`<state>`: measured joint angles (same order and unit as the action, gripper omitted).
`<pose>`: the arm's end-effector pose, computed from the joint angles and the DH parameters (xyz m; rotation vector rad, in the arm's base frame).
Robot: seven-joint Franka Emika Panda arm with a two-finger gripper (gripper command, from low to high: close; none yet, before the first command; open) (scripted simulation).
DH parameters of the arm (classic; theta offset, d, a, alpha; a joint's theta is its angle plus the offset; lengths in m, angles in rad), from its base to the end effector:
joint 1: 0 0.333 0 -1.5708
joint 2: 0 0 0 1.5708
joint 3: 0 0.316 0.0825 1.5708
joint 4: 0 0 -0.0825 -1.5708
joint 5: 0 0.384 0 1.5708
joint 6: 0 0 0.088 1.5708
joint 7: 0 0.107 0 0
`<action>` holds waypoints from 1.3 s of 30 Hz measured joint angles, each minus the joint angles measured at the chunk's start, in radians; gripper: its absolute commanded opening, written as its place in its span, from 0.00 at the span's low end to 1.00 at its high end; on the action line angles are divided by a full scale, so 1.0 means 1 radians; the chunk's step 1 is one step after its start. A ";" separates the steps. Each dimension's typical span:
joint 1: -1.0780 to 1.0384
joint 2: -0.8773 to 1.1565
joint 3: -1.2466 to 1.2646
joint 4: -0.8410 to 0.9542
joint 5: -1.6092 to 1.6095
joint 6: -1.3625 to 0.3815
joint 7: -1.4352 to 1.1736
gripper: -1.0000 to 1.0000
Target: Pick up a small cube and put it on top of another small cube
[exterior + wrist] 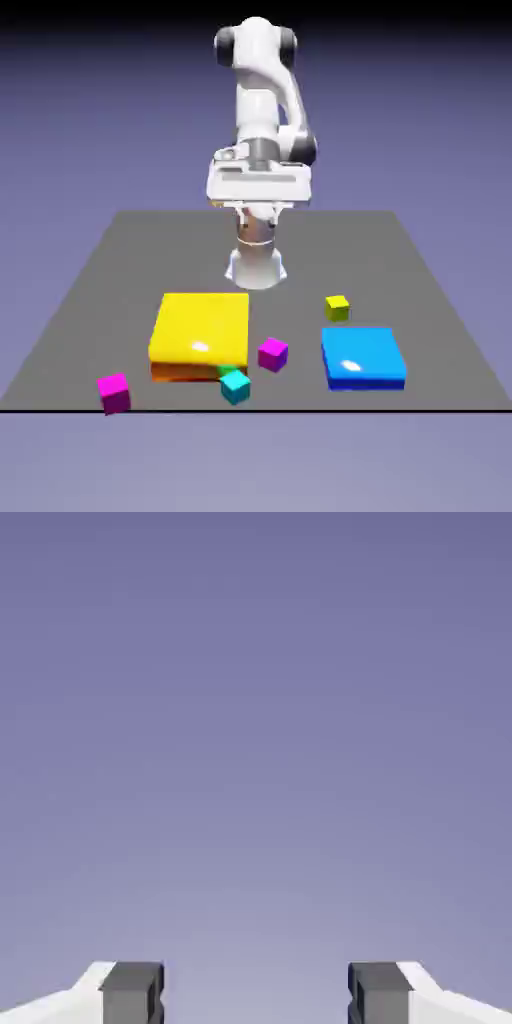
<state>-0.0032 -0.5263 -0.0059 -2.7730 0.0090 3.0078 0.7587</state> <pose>0.4013 -0.0043 0.4550 -2.4835 1.0160 -0.9949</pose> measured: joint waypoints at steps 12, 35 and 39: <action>-0.155 0.435 -0.059 0.368 0.090 -0.291 0.176 0.50; -0.397 1.199 -0.137 0.952 0.252 -0.680 0.443 0.50; -0.400 1.248 -0.126 0.951 0.267 -0.630 0.433 0.00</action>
<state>-0.4035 0.7220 -0.1319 -1.8219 0.2756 2.3773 1.1914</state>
